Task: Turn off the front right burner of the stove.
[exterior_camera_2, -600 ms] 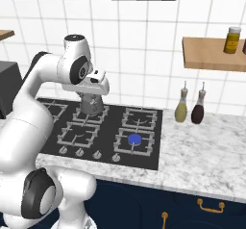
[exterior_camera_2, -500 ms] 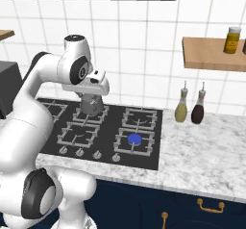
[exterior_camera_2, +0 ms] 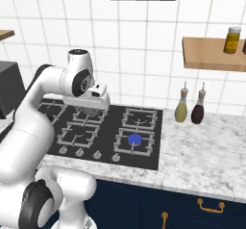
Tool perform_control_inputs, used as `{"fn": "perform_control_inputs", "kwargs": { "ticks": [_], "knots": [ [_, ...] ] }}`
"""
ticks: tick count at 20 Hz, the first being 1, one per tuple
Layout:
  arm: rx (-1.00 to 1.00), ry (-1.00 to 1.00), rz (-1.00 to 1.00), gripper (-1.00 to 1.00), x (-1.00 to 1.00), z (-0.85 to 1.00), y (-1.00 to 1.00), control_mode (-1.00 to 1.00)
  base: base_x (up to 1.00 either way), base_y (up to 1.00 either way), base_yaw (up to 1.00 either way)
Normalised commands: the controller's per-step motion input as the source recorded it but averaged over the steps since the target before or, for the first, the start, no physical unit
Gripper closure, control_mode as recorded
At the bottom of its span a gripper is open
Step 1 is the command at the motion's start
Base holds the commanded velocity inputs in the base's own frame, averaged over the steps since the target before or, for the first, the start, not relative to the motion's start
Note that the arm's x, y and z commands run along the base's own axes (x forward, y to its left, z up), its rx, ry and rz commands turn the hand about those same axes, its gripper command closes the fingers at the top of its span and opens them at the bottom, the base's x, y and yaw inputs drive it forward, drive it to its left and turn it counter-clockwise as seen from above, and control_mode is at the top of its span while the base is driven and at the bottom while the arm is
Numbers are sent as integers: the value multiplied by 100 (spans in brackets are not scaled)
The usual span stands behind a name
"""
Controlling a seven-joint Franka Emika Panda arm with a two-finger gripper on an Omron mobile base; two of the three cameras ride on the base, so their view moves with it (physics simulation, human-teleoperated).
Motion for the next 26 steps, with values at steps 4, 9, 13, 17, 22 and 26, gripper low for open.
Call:
{"fn": "perform_control_inputs", "kwargs": {
  "ticks": [4, 9, 13, 17, 22, 26],
  "knots": [
    [3, 6, 0, -100, -27, -78, -48, -100, 0, 0, 0],
    [1, 5, 0, -100, -19, -87, -58, -100, 0, 0, 0],
    [1, 6, 0, -100, -18, -95, -64, -100, 0, 0, 0],
    [0, 8, 0, -100, 0, -66, -20, -100, 0, 0, 0],
    [0, 1, 2, -100, 7, -31, -4, -100, 0, 0, 0],
    [-2, 2, 2, -100, 38, -32, 0, -100, 0, 0, 0]
  ]
}}
